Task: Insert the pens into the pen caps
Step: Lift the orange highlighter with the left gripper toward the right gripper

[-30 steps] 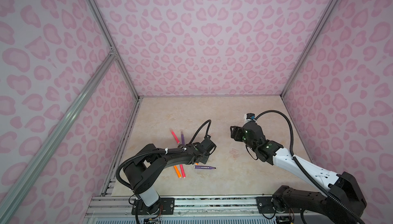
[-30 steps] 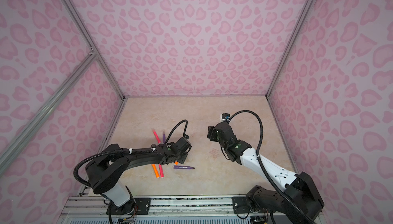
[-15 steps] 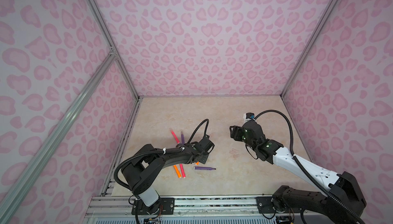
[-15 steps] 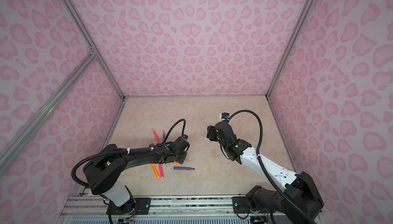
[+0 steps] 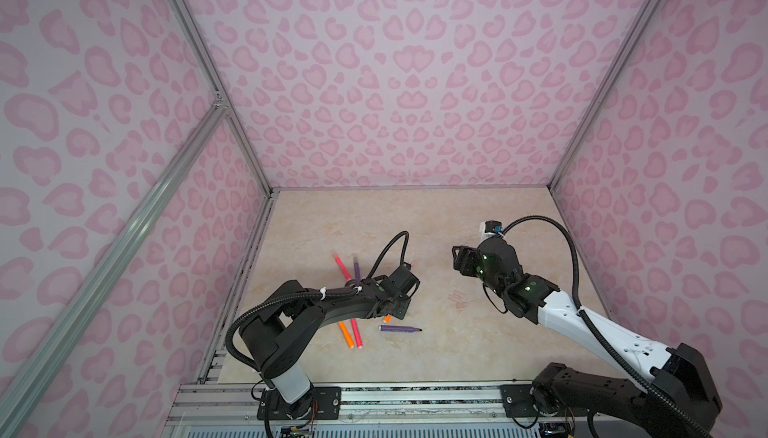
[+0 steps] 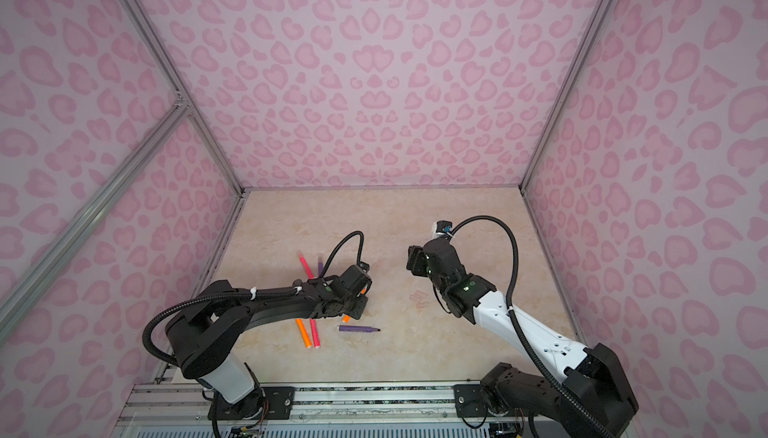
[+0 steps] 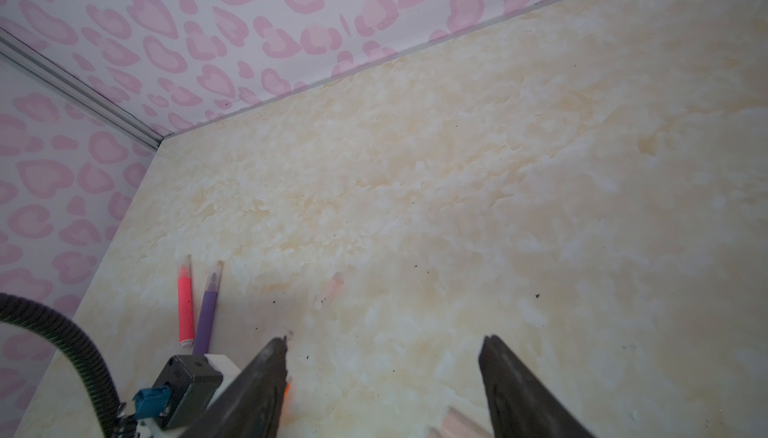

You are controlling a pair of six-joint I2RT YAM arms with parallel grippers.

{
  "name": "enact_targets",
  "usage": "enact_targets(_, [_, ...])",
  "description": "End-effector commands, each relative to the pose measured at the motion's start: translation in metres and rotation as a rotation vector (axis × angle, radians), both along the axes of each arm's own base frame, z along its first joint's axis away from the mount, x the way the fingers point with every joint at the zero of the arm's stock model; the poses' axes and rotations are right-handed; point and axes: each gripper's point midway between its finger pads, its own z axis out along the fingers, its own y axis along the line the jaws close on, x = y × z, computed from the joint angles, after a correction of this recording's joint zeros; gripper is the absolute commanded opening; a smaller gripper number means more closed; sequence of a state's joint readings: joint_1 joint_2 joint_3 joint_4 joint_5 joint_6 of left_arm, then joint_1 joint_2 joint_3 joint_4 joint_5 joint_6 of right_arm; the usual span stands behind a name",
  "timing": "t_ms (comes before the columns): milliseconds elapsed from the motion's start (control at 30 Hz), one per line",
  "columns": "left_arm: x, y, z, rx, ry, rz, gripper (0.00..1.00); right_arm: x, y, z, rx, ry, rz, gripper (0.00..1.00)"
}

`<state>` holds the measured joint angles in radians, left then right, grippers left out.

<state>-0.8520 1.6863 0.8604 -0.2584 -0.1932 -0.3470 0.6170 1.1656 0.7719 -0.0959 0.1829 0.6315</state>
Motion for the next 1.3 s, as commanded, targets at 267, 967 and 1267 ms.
enact_targets(267, [-0.021,0.023,-0.006,0.054,0.087,0.008,0.03,-0.001,0.003,-0.002,0.005,-0.002,0.014,0.73])
enact_targets(967, [0.028,-0.047,0.161,-0.619,-0.396,-0.050,0.03,-0.036,0.048,0.023,0.348,-0.121,0.245,0.77])
enact_targets(1267, [0.004,-0.057,0.189,-0.748,-0.435,-0.194,0.03,-0.064,0.091,0.041,0.356,-0.170,0.398,0.69])
